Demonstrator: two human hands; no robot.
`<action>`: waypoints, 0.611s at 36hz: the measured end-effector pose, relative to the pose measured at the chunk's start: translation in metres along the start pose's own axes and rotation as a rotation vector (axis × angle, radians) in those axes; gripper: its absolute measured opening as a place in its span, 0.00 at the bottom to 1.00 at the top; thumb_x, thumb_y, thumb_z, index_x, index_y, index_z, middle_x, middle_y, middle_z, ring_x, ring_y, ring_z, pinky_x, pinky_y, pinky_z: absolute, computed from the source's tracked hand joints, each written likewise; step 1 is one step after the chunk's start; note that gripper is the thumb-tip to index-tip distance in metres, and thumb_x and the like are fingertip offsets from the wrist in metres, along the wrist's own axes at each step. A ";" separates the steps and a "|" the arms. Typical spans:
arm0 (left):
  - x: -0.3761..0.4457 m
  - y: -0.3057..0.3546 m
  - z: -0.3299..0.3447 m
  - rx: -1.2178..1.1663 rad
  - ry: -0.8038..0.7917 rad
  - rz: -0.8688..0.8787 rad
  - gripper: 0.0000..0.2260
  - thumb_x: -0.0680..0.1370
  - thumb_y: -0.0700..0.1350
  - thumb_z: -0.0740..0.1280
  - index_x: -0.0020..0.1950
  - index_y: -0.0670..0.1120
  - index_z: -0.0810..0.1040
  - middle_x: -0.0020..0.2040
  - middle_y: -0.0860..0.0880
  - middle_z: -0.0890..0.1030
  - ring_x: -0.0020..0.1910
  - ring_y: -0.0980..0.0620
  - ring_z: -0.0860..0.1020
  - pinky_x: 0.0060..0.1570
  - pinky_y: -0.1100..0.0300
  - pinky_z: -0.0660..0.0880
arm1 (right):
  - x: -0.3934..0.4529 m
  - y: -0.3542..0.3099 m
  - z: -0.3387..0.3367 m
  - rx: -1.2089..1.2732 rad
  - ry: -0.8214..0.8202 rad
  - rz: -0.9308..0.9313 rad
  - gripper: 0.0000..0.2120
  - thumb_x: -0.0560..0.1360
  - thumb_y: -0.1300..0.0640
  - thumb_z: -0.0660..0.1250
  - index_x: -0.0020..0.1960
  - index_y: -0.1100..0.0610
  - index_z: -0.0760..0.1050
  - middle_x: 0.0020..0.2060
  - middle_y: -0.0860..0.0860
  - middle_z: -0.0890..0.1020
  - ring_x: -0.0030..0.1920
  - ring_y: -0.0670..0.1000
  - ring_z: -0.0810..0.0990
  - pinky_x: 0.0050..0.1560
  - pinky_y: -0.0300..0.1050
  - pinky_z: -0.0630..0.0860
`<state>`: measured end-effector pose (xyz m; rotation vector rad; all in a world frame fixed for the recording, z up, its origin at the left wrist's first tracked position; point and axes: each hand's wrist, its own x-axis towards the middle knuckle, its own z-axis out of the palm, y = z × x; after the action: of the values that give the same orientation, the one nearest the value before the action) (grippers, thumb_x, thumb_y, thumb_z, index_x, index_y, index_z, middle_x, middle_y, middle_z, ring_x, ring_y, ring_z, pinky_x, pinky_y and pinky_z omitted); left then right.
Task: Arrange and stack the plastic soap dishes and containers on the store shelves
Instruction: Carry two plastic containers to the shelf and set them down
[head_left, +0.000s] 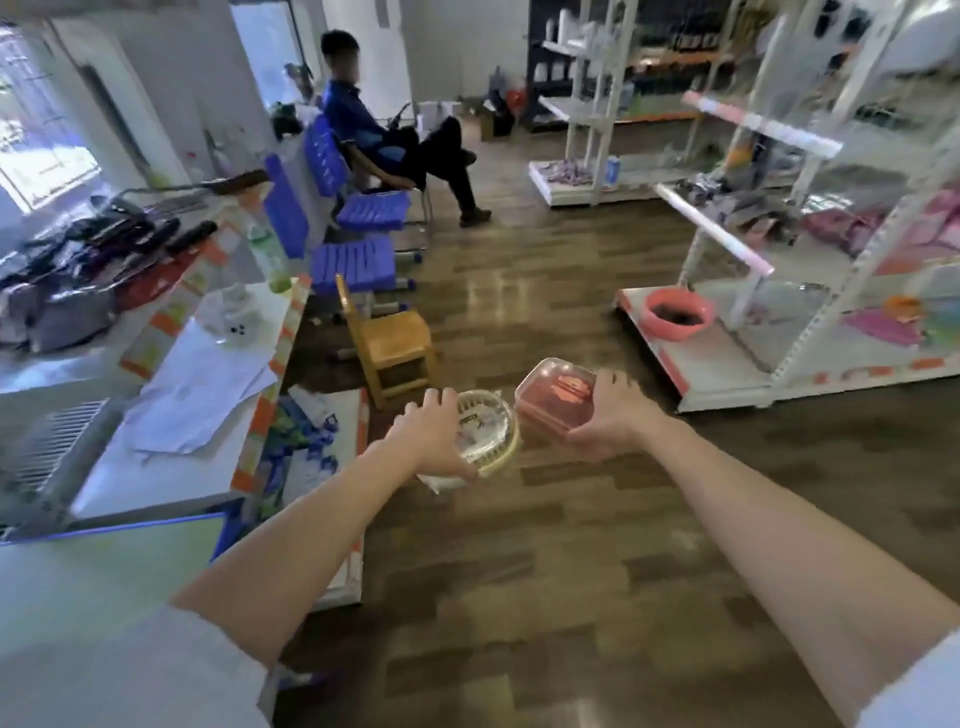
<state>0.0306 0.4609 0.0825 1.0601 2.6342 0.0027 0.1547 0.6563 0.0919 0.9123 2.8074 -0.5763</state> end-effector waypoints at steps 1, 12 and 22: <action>0.009 0.018 -0.004 0.000 0.003 0.031 0.50 0.64 0.61 0.76 0.75 0.44 0.52 0.72 0.43 0.61 0.68 0.39 0.65 0.65 0.46 0.68 | -0.003 0.018 -0.009 0.003 0.021 0.032 0.51 0.63 0.36 0.72 0.72 0.63 0.55 0.68 0.59 0.64 0.69 0.58 0.63 0.67 0.52 0.67; 0.105 0.201 -0.040 0.081 0.029 0.425 0.47 0.64 0.59 0.76 0.72 0.42 0.55 0.68 0.43 0.64 0.65 0.40 0.68 0.61 0.48 0.71 | -0.031 0.189 -0.084 0.032 0.187 0.390 0.45 0.67 0.43 0.73 0.71 0.64 0.55 0.67 0.61 0.65 0.67 0.60 0.64 0.64 0.52 0.68; 0.209 0.367 -0.059 0.140 0.062 0.803 0.46 0.64 0.60 0.74 0.72 0.41 0.58 0.70 0.41 0.66 0.64 0.43 0.70 0.60 0.51 0.72 | -0.040 0.305 -0.151 -0.043 0.316 0.687 0.42 0.66 0.42 0.72 0.69 0.63 0.58 0.64 0.59 0.67 0.65 0.60 0.66 0.62 0.54 0.70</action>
<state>0.1205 0.8758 0.1224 2.1085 2.0942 0.0245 0.3653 0.9210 0.1438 1.9664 2.4622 -0.2809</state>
